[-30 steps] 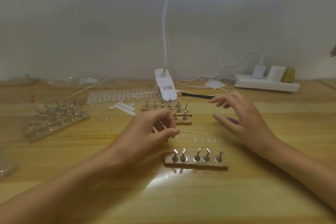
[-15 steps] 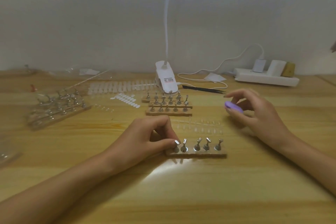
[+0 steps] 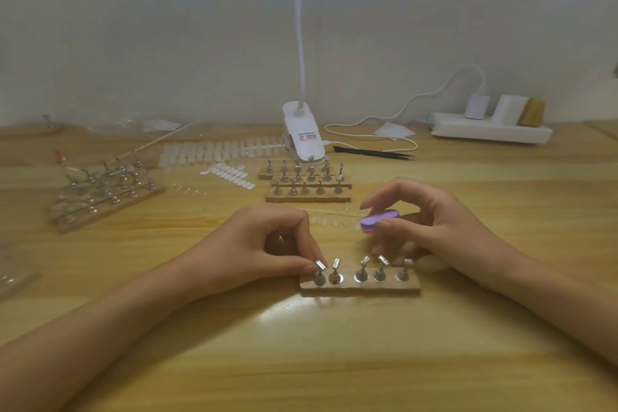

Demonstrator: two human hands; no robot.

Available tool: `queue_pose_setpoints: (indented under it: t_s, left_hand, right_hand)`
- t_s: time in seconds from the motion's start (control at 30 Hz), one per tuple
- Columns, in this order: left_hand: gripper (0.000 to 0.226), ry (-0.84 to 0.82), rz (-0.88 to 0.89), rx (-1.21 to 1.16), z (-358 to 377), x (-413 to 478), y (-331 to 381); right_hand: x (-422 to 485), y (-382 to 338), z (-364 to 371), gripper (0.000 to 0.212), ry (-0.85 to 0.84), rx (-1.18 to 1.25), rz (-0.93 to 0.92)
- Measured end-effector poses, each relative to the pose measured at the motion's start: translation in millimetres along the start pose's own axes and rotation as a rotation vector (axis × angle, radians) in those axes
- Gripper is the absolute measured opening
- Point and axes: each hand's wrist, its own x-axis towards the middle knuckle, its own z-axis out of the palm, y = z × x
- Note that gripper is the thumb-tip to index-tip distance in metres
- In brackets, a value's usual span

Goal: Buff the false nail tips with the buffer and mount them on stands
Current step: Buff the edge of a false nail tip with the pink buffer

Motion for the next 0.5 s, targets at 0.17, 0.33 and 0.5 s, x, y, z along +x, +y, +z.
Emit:
queue_pose_setpoints:
  t_s: [0.17, 0.33, 0.5]
  left_hand:
    - [0.012, 0.025, -0.068, -0.041, -3, 5, 5]
    - [0.011, 0.336, -0.009, 0.047, 7, 25, 13]
    - [0.015, 0.434, -0.044, 0.033, 19, 35, 11]
  right_hand:
    - [3, -4, -1, 0.026, -0.028, -0.015, 0.033]
    - [13, -14, 8, 0.032, -0.116, 0.001, 0.067]
    - [23, -17, 15, 0.061, -0.180, 0.061, 0.098]
